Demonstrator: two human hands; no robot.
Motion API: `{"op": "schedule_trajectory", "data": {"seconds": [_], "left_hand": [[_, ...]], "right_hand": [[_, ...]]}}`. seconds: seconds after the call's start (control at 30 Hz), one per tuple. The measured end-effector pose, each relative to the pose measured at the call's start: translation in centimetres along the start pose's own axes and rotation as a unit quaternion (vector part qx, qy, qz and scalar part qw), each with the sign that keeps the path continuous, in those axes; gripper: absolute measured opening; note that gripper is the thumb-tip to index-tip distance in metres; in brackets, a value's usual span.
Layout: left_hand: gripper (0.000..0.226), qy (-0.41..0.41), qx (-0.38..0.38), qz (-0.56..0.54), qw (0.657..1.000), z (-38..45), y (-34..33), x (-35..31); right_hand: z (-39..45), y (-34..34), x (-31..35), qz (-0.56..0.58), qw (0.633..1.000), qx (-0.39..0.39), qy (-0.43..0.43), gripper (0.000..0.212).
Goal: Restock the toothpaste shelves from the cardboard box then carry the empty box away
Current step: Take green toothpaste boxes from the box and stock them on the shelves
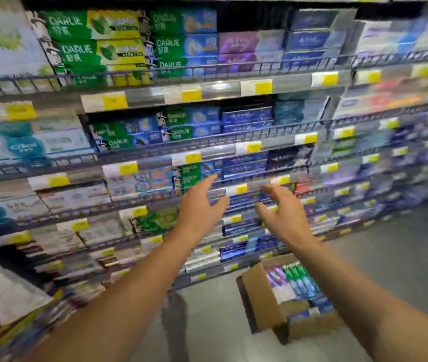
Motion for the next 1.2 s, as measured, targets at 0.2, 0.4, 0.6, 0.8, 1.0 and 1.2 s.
{"op": "schedule_trajectory", "data": {"seconds": [0.2, 0.4, 0.6, 0.8, 1.0, 1.2], "left_hand": [[0.063, 0.026, 0.068, 0.011, 0.997, -5.3, -13.6, -3.2], [0.06, 0.049, 0.096, 0.024, 0.994, -9.3, -26.0, -8.3], [0.051, 0.088, 0.124, 0.01, 0.988, -11.2, -34.7, -11.3], [0.051, 0.169, 0.138, -0.022, 0.976, -9.1, -42.2, -10.4], [0.055, 0.246, 0.164, -0.026, 0.955, -3.1, -50.7, -6.5], [0.056, 0.311, 0.163, -0.026, 0.936, 2.3, -59.8, -0.1]], "right_hand": [[-7.5, 6.4, -12.8, -0.039, 0.998, 0.032, -0.049, 0.045], [-13.0, 14.5, -25.3, -0.097, 0.99, 0.067, -0.08, 0.042], [-14.6, 18.6, -34.1, -0.103, 0.978, 0.104, -0.147, 0.045], [-12.7, 17.9, -41.1, -0.104, 0.966, 0.15, -0.184, 0.045], [-8.0, 14.5, -48.8, -0.118, 0.946, 0.228, -0.196, 0.045], [-3.2, 9.3, -58.3, -0.116, 0.924, 0.285, -0.229, 0.045]]}}
Point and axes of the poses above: each hand's wrist, its own z-axis towards the middle knuckle, its own y-axis out of the back of the hand, x = y × z, the point moved 3 cm from there along z, towards the middle knuckle, and after that the axes turned 1 degree about z, right-handed, at the moved point
